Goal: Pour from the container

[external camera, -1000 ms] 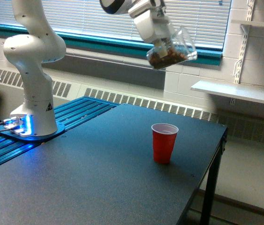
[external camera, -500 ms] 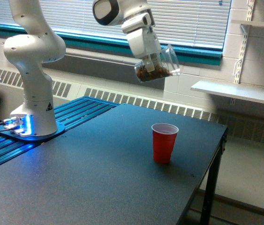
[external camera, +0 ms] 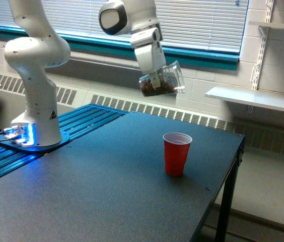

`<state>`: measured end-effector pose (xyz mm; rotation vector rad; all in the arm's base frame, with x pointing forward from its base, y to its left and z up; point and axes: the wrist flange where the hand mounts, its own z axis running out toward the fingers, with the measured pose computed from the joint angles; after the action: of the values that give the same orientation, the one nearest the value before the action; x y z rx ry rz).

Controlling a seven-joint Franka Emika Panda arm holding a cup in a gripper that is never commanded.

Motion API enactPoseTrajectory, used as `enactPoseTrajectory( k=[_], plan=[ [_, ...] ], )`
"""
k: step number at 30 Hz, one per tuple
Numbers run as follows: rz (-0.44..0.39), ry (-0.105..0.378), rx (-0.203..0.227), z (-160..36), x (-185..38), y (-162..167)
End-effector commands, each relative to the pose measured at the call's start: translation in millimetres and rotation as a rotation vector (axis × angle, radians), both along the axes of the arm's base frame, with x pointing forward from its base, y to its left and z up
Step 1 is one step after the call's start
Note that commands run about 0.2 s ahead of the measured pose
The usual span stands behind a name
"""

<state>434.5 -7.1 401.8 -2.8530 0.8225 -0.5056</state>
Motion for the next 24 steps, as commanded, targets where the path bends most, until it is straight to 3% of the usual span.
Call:
enactPoseTrajectory(
  k=[1, 24],
  plan=[
    [0.027, 0.048, -0.007, -15.5, -7, 7],
    [0.038, 0.173, -0.065, -47.9, -7, 25]
  ],
)
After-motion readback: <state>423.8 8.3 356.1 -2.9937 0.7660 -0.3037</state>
